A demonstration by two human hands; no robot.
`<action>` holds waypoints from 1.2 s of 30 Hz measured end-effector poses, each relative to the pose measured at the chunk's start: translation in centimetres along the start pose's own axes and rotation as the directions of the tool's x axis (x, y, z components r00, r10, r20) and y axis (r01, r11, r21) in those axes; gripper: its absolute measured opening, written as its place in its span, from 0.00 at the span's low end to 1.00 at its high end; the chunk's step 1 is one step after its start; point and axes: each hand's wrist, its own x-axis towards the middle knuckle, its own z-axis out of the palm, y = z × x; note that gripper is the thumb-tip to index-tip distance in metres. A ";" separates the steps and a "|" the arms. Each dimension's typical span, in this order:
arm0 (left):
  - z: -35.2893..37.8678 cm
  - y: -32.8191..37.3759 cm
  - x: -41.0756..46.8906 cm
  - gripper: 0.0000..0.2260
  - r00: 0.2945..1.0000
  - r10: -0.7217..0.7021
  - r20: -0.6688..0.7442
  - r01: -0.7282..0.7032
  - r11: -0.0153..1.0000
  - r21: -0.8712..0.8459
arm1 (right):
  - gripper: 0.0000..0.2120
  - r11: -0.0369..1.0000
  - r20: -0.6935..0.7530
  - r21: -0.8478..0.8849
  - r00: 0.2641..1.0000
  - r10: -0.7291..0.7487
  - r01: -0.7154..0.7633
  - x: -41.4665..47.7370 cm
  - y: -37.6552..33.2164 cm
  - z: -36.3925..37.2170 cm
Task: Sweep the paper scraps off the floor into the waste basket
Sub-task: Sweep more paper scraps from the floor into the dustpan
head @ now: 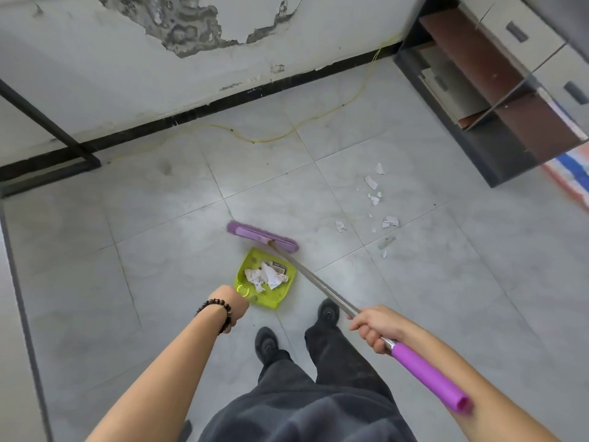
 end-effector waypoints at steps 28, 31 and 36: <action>-1.9 15.1 1.7 0.07 0.986 0.070 0.153 -0.092 0.985 0.143 | 0.13 0.968 -0.502 -0.005 0.836 -0.221 0.252 3.0 1.9 -12.4; -2.5 19.6 2.9 0.12 0.994 0.033 0.106 -0.047 0.990 0.131 | 0.12 0.961 -0.558 0.032 0.802 -0.212 0.276 4.8 -4.3 -18.6; -3.6 26.4 5.5 0.09 0.996 0.033 0.085 -0.050 0.977 0.210 | 0.13 0.955 -0.578 0.073 0.793 -0.194 0.288 8.8 -16.1 -28.5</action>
